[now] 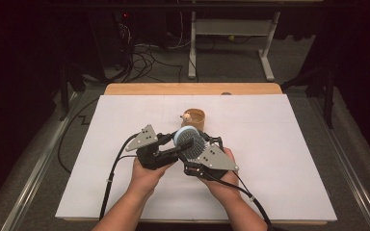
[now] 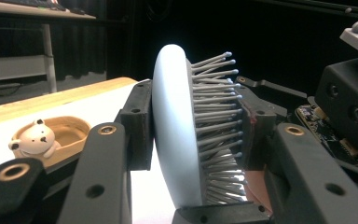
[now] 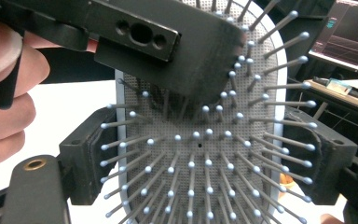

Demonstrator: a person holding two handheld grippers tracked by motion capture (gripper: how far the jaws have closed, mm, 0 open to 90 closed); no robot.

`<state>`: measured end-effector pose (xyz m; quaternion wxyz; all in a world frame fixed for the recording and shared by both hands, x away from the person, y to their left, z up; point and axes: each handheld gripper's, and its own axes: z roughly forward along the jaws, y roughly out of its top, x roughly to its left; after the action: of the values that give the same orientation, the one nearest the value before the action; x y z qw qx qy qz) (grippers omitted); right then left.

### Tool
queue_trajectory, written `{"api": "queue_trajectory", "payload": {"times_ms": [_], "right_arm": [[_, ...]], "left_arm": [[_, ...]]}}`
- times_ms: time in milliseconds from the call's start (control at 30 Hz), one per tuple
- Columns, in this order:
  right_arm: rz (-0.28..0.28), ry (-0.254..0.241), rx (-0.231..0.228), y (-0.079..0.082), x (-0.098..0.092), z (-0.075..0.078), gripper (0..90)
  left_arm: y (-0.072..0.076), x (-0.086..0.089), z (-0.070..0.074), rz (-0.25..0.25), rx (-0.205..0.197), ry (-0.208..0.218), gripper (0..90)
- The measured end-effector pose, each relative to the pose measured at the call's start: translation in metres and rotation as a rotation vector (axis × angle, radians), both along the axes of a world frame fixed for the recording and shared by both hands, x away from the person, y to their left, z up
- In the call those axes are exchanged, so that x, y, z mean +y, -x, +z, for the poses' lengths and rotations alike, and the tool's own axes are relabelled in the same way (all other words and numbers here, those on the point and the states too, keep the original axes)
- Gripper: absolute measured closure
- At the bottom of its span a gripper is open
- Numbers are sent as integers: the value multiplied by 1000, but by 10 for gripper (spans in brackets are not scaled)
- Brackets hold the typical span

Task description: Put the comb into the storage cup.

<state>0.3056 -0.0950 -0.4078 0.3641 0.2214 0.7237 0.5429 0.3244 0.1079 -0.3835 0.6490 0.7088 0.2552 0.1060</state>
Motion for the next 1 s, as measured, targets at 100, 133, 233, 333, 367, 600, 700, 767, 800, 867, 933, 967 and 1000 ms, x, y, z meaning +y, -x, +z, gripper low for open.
{"api": "queue_trajectory", "payload": {"times_ms": [100, 133, 233, 333, 367, 600, 700, 767, 800, 867, 933, 967, 1000], "right_arm": [[8, -12, 25, -2, -1, 0, 152], [14, -15, 36, -2, -1, 0, 143], [24, -24, 56, -5, -1, -1, 65], [30, -42, 81, -7, -2, -1, 2], [37, -49, 91, -8, -2, -2, 1], [64, -46, 115, -7, -1, -4, 1], [67, -47, 134, -8, -2, -5, 0], [68, -53, 138, -8, -4, -6, 0], [70, -54, 139, -9, -4, -6, 0], [70, -63, 147, -9, -6, -6, 1], [69, -61, 147, -9, -7, -6, 0], [71, -60, 146, -9, -8, -5, 0], [73, -60, 144, -9, -9, -5, 0]], "left_arm": [[0, 4, 2, 10, -7, 22, 569], [0, 5, 2, 12, -9, 23, 569], [0, 8, 4, 21, -17, 22, 570], [0, 11, 4, 32, -26, 26, 570], [0, 12, 4, 34, -29, 24, 571], [1, 22, 3, 54, -52, 16, 571], [1, 27, 2, 68, -60, 15, 571], [2, 30, 1, 77, -62, 16, 570], [2, 33, 0, 82, -63, 17, 570], [3, 36, 0, 87, -72, 21, 570], [3, 38, 0, 93, -78, 25, 571], [3, 40, 1, 97, -82, 24, 571], [3, 40, 1, 100, -84, 21, 571]]}}
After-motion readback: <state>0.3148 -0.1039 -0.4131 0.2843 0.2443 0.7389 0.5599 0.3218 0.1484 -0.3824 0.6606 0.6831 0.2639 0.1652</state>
